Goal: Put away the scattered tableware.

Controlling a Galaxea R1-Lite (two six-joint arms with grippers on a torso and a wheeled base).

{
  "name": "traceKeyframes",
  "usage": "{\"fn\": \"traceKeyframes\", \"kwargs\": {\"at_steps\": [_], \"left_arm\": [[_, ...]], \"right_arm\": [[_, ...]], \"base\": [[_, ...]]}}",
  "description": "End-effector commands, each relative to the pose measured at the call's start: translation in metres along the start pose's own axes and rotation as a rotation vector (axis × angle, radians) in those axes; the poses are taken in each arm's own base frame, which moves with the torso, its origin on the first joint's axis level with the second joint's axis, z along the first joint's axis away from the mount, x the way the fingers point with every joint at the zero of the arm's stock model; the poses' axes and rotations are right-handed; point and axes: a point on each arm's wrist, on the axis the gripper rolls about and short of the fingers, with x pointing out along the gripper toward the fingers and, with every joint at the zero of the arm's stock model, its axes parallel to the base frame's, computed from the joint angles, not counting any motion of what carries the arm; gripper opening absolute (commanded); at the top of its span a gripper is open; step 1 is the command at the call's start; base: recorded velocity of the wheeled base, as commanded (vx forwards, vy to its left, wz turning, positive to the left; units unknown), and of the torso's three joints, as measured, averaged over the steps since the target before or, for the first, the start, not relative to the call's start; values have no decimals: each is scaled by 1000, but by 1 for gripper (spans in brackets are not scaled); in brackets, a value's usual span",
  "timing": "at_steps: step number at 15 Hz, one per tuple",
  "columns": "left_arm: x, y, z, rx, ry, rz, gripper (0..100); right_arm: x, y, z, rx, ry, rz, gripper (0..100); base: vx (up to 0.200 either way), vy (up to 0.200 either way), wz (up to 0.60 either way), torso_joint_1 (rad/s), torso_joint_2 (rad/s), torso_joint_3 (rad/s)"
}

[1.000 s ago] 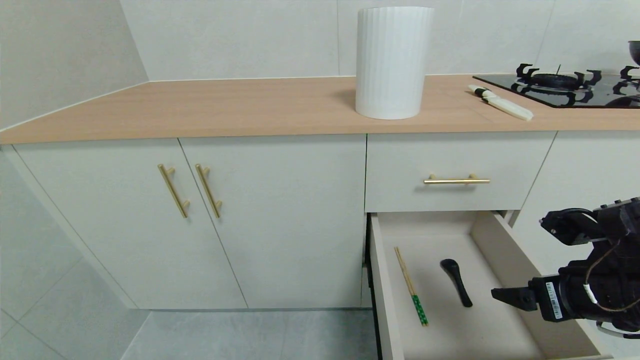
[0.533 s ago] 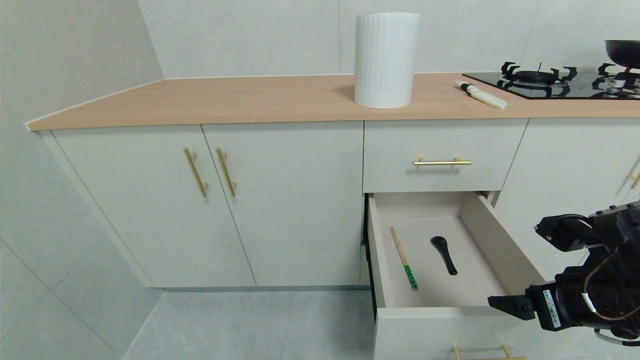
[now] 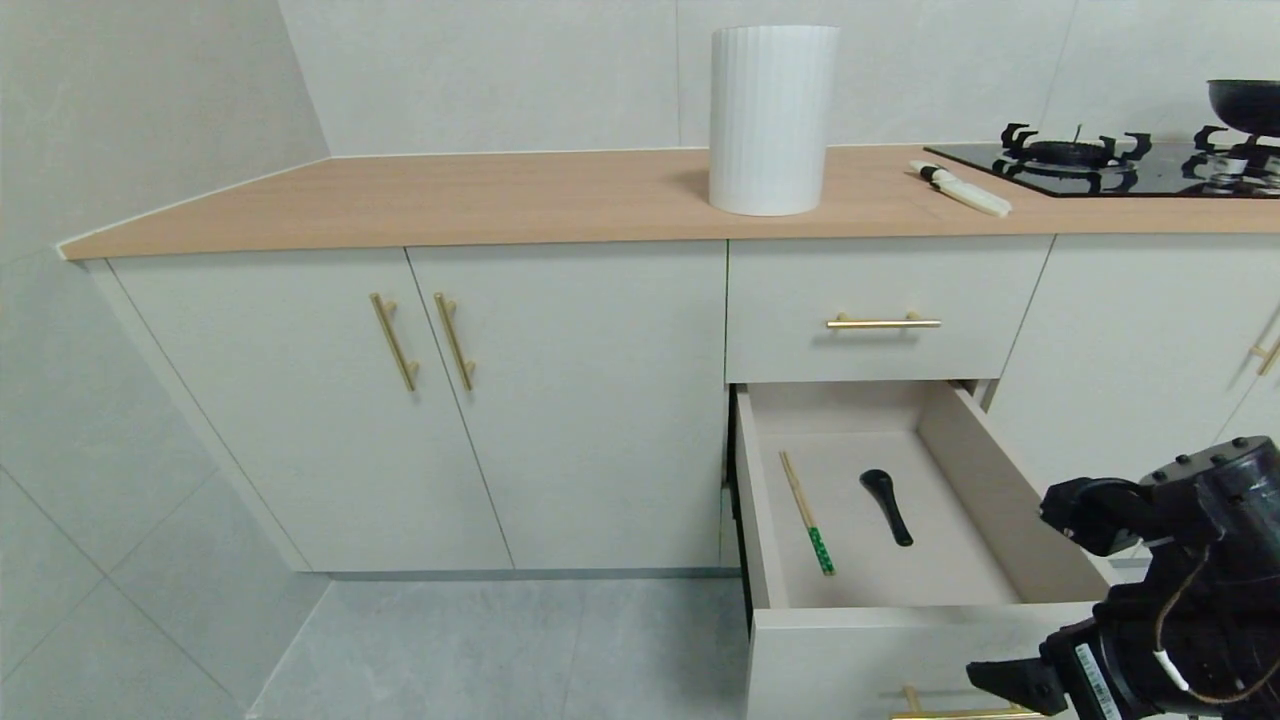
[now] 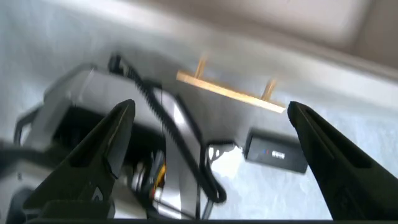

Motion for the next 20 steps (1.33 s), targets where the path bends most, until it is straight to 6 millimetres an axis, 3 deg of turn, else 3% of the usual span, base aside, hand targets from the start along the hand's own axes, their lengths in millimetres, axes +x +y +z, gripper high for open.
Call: {"fn": "traceKeyframes", "kwargs": {"at_steps": [1, 6, 11, 20], "left_arm": [[0, 0, 0, 0, 0, 1, 100], [0, 0, 0, 0, 0, 1, 100], [0, 0, 0, 0, 0, 1, 100], [0, 0, 0, 0, 0, 1, 100]], "right_arm": [[10, 9, -8, -45, 72, 21, 100], [46, 20, -15, -74, 217, 8, 100], [77, 20, -5, 66, 186, -116, 100], [87, 10, 15, 169, 56, -291, 100]], "base": [[0, 0, 0, 0, 0, 0], [0, 0, 0, 0, 0, 0], [0, 0, 0, 0, 0, 0], [0, 0, 0, 0, 0, 0]]}}
